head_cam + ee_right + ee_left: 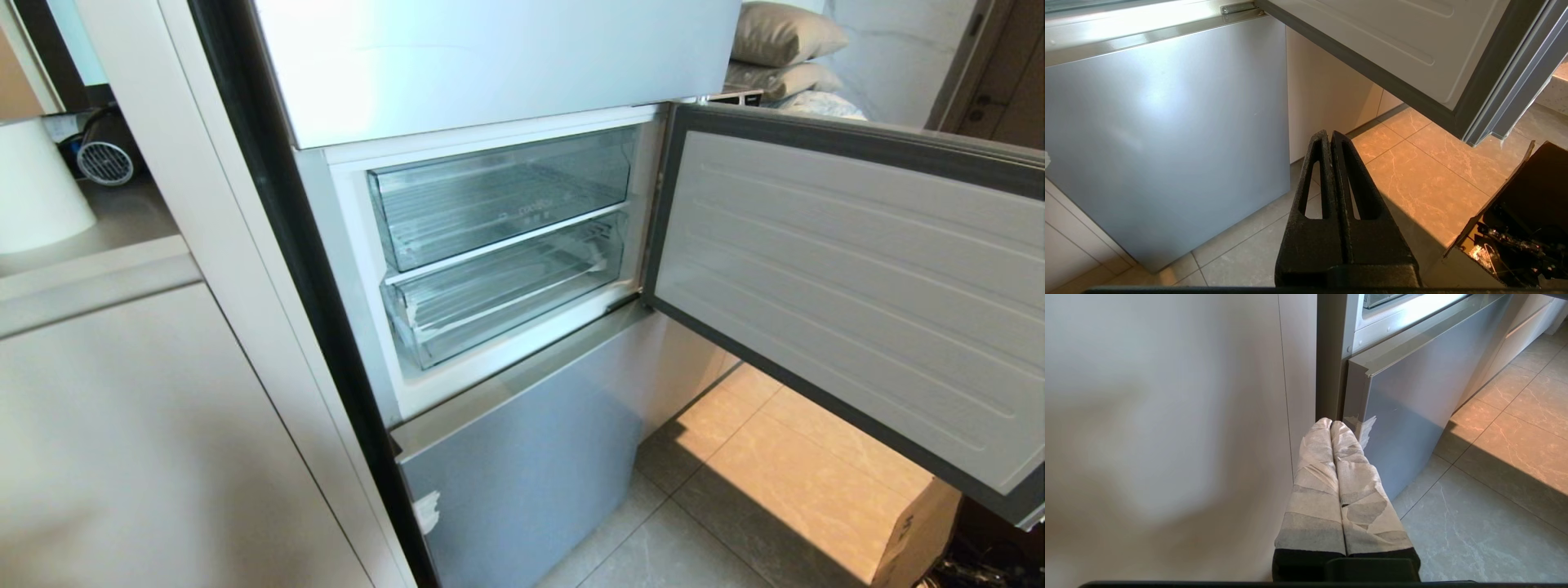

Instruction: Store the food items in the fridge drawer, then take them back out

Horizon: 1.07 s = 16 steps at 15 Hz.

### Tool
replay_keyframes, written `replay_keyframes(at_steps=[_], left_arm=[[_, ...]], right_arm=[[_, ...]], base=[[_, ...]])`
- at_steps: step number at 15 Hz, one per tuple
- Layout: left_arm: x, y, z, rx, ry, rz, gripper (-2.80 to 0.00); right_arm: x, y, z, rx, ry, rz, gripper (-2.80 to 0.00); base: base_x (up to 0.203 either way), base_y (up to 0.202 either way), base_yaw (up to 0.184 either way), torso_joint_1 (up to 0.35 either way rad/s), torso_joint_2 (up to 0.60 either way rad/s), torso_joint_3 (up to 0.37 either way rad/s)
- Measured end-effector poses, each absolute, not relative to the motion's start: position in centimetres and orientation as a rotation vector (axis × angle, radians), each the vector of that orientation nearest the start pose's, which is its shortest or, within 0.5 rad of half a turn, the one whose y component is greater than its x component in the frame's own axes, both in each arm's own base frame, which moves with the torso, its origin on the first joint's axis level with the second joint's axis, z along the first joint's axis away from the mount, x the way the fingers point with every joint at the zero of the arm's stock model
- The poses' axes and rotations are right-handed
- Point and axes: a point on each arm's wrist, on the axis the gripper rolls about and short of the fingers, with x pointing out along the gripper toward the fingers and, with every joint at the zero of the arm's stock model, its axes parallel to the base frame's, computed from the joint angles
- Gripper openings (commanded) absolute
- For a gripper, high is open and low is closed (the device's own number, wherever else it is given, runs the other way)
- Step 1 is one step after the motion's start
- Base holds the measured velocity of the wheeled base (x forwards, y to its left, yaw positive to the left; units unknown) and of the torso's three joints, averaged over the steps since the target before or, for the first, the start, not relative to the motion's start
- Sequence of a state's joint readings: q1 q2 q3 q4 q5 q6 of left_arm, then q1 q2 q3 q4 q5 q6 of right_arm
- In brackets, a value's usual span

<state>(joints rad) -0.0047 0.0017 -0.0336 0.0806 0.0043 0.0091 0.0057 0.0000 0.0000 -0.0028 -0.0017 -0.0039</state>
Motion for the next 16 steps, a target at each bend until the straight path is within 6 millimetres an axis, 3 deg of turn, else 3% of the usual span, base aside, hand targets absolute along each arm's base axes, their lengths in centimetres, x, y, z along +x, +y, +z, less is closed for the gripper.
replay_keyframes(at_steps=[6, 16], left_arm=[[-2.54, 0.02, 7.65, 0.009, 0.049, -0.002, -2.8], [-2.54, 0.02, 7.65, 0.009, 0.049, -0.001, -2.8]], right_arm=[[-2.28, -0.02, 7.57, -0.004, -0.002, 0.004, -2.8], [-2.28, -0.02, 7.58, -0.004, -0.003, 0.004, -2.8]], base=[[0.001, -0.001, 0.017, 0.0, 0.0, 0.001], [0.001, -0.008, 0.172, 0.003, 0.0, 0.001]])
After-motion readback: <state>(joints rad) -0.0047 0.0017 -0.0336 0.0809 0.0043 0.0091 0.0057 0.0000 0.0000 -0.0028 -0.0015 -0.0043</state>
